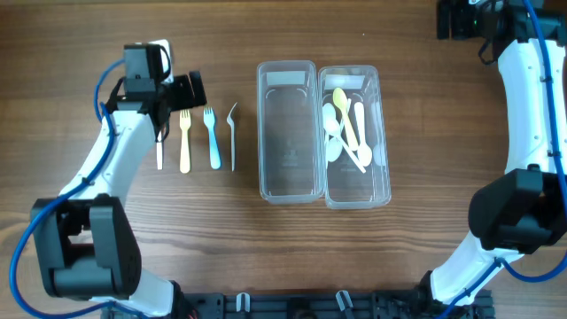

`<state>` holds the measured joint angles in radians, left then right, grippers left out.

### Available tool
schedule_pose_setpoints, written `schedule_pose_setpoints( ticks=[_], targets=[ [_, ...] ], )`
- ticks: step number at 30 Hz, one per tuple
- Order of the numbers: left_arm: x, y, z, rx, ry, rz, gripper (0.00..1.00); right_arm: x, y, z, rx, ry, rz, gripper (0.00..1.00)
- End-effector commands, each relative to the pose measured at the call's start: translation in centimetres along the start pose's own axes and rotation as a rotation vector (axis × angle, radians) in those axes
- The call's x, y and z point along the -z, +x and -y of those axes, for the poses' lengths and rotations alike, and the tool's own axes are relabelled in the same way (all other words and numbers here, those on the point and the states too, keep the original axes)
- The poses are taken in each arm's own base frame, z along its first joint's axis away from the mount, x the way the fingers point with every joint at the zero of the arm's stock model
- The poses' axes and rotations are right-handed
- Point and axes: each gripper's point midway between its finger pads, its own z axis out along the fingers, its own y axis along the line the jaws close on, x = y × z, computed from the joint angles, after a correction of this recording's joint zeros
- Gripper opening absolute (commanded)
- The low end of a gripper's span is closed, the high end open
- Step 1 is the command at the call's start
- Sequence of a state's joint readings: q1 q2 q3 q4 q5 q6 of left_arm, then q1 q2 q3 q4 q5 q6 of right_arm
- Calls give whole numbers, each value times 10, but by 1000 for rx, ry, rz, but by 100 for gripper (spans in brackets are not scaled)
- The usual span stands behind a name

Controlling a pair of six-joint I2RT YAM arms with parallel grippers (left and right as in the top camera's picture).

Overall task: Pack container
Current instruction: 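Move the left gripper over the forks and lower onto the yellow fork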

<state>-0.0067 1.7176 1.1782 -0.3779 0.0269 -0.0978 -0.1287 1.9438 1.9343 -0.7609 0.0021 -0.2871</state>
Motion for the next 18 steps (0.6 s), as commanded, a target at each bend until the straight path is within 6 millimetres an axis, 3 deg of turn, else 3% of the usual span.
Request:
schedule_pose_setpoints(
  ticks=[1,4,11,15,18],
  targets=[
    [13,6,12,2,68,-91,100,-1,1,0,11,10,-6,100],
    [25,5,12,5,57,-135,100,-1,1,0,11,10,-6,100],
    [61,-25,1,144,31,-145,100,-1,1,0,11,10,-6,100],
    [69,-13,-15,207,3,-216,100,-1,1,0,11,10,-6,100],
    [65,2,-18,197,-5,-280,100,-1,1,0,11,10,-6,100]
  ],
)
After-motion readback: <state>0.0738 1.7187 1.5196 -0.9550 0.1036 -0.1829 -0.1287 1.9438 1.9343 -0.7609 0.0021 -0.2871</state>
